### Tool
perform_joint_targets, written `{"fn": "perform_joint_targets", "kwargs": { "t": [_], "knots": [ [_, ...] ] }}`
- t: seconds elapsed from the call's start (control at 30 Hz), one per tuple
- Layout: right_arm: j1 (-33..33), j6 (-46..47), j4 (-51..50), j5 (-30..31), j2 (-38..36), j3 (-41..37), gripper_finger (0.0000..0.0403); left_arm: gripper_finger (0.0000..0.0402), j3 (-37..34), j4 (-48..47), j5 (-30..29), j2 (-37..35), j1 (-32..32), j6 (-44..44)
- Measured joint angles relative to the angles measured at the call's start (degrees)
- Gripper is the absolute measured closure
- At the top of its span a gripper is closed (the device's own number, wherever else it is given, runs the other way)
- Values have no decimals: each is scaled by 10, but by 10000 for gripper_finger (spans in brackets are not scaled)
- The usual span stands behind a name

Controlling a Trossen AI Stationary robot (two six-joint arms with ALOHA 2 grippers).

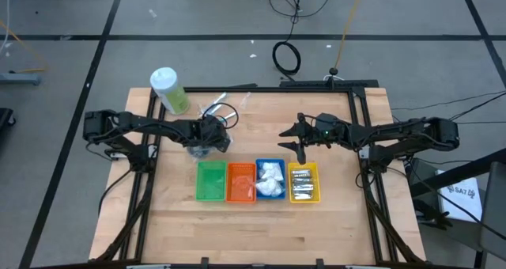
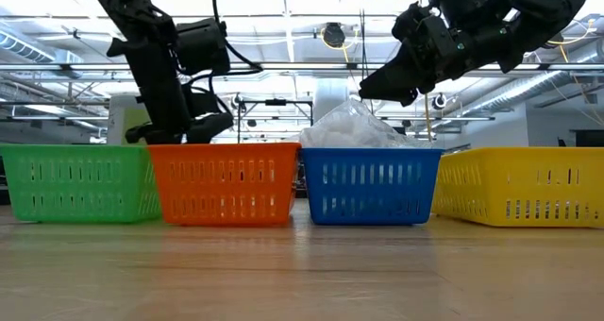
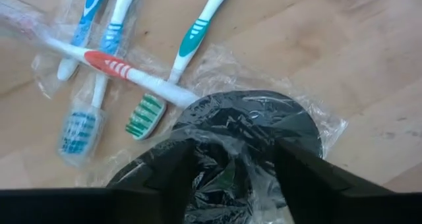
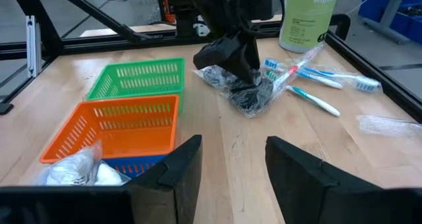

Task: Pick & Place Travel size toiletries
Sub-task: Put the black mirror into the orange basket

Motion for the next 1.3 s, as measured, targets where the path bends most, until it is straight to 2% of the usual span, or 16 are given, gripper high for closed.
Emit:
{"fn": "perform_joint_targets", "kwargs": {
  "t": [0.23,0.43,0.53,0.7,1.13,1.3],
  "knots": [
    [0,0,0,0,0,0,248,314,0,-8,0,0,3,-8],
    [0,0,0,0,0,0,248,394,0,-8,1,0,3,-5],
    [0,0,0,0,0,0,248,393,3,-10,3,0,3,6],
    [0,-2,0,0,0,0,248,398,32,-12,38,0,0,51],
    [-1,-2,-14,1,0,0,248,401,171,-34,46,0,-59,161],
    [-1,-7,-14,32,0,0,248,401,215,-28,116,-1,-99,218]
  ]
}}
